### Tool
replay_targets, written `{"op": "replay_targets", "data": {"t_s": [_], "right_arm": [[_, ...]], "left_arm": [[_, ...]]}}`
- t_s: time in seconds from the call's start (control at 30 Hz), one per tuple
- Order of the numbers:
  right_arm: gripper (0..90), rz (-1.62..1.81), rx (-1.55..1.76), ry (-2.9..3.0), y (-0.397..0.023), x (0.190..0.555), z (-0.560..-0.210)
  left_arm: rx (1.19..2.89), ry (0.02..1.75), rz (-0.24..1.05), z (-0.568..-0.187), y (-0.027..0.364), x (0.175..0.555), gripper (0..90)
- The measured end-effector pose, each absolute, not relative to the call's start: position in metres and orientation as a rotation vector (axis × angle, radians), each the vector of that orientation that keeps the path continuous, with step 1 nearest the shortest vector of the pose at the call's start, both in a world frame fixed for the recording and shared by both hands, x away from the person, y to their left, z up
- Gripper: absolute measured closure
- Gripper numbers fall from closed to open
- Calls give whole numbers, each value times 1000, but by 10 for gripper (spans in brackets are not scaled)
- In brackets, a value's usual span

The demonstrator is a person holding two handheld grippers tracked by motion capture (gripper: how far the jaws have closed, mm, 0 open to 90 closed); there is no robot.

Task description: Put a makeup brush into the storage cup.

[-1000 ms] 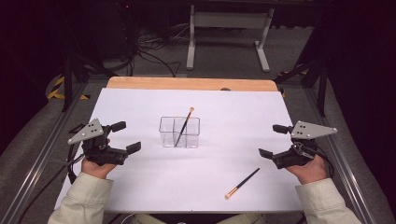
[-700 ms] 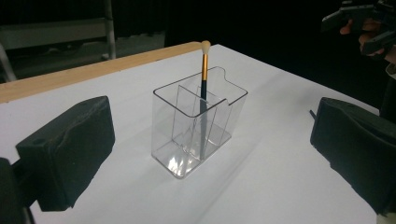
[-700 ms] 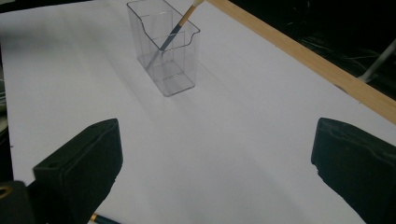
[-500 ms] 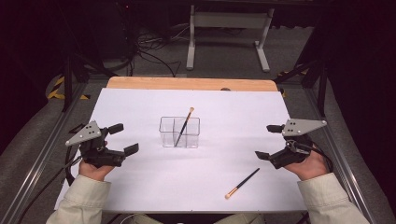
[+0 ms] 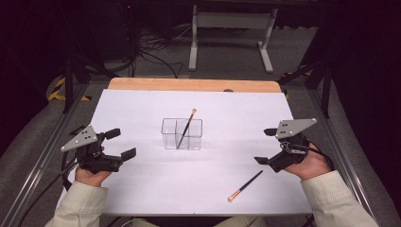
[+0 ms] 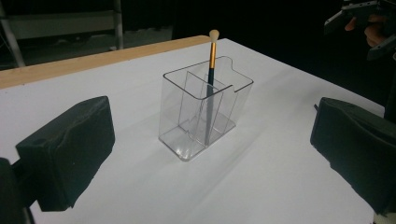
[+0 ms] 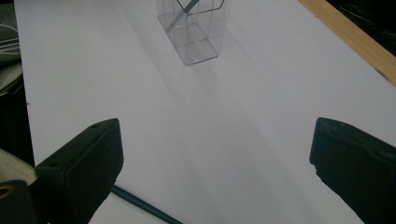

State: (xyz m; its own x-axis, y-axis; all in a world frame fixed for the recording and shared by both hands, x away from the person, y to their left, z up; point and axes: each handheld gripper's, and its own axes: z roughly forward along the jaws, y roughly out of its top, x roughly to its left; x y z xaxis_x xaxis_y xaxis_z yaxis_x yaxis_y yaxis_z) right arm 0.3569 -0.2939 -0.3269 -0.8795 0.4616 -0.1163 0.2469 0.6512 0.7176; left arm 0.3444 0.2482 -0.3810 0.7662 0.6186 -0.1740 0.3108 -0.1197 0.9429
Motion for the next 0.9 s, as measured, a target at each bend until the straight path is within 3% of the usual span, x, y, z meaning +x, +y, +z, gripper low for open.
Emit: {"op": "replay_targets", "data": {"t_s": [0.9], "right_arm": [[48, 838, 519, 2736, -273, 354, -348]], "left_arm": [[1723, 722, 290, -382, 244, 350, 7]]}}
